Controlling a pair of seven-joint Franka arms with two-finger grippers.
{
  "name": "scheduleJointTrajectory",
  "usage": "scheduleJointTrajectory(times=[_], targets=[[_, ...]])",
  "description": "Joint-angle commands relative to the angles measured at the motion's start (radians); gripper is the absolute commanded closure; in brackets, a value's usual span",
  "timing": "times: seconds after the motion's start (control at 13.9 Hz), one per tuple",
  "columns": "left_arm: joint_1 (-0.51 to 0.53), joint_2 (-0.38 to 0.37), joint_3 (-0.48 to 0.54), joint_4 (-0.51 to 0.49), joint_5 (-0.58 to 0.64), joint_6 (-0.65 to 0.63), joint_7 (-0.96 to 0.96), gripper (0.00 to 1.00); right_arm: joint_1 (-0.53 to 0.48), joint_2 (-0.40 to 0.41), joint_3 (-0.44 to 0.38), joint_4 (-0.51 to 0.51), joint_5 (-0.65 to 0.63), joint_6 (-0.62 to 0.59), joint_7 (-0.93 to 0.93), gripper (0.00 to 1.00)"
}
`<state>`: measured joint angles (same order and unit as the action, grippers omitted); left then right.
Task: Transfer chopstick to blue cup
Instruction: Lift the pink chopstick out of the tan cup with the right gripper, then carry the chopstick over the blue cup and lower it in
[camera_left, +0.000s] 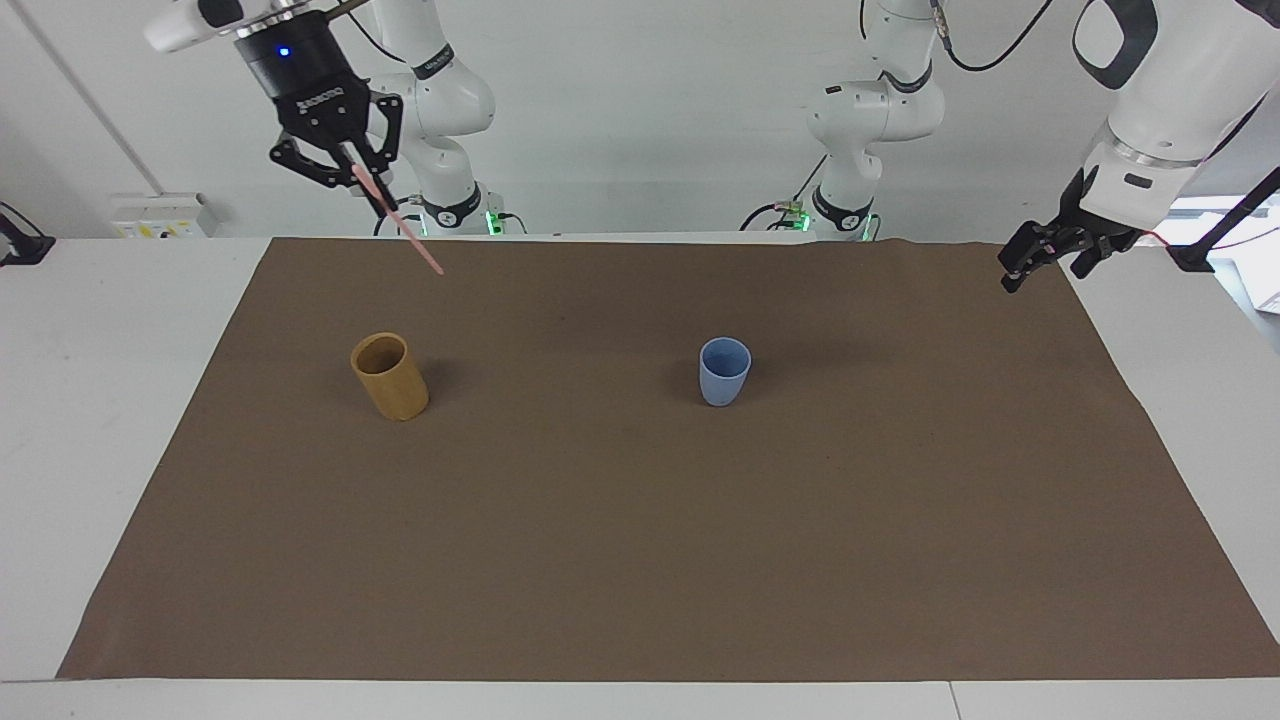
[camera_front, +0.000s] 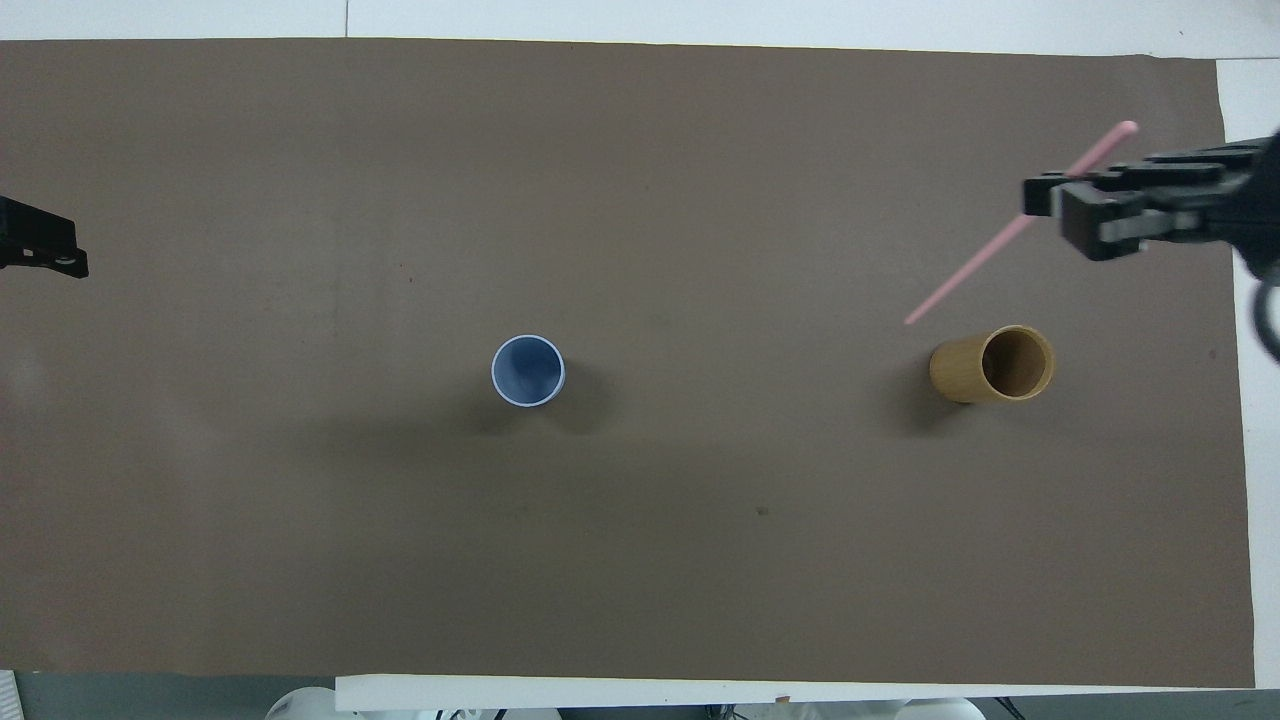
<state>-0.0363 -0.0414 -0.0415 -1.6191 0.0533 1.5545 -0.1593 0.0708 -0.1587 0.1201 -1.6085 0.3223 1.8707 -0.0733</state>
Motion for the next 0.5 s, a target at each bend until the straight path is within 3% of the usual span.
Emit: scheduleJointTrajectory(times=[0.0,0.43], targets=[[-0.005,-0.008,0.002,-0.002,0.014,-0.016,-0.002,0.00,0.137,0.031,0.053,-0.068,-0.006,0.198,0.299,1.00],[-0.004,-0.008,0.002,-0.002,0.014,-0.016,-0.002,0.00,0.384,0.224,0.052,-0.076,-0.194,0.395,0.539,0.99]])
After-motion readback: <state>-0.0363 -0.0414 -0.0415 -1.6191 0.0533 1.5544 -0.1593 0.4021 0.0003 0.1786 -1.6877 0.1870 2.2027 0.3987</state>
